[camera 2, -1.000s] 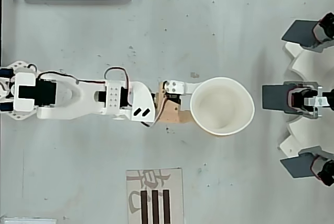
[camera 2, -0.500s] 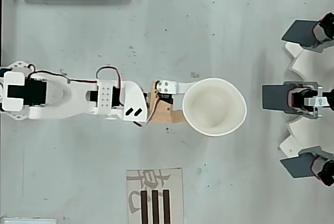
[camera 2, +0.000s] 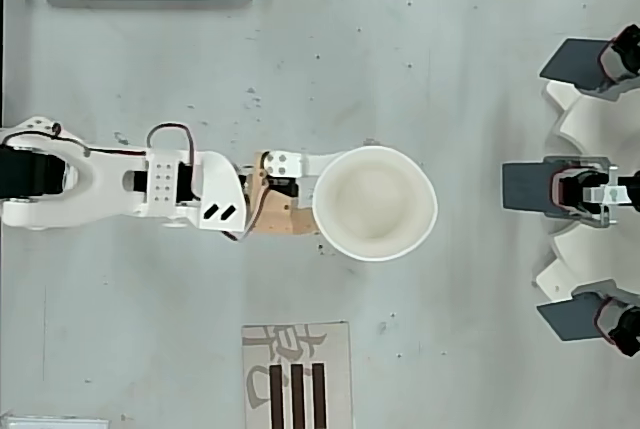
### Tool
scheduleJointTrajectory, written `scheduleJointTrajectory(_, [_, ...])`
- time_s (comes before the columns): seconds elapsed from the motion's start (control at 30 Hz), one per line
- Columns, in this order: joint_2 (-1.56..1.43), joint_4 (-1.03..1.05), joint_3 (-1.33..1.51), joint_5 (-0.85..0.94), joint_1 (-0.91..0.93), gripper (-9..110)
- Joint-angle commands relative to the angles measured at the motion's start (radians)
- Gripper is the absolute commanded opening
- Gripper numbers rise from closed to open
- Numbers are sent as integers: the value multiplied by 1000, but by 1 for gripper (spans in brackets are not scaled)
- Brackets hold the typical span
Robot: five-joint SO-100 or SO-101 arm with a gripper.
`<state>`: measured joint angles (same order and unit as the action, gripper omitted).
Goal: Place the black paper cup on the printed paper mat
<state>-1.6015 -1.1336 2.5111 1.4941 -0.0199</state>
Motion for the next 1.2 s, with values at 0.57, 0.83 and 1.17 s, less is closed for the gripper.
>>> scheduleJointTrajectory(0.57, [-423,-72,408,3,-6,9])
scheduleJointTrajectory(0.83, [-508,-107,518,6,-2,8])
scheduleJointTrajectory(1.17, [-537,-137,563,12,78,9])
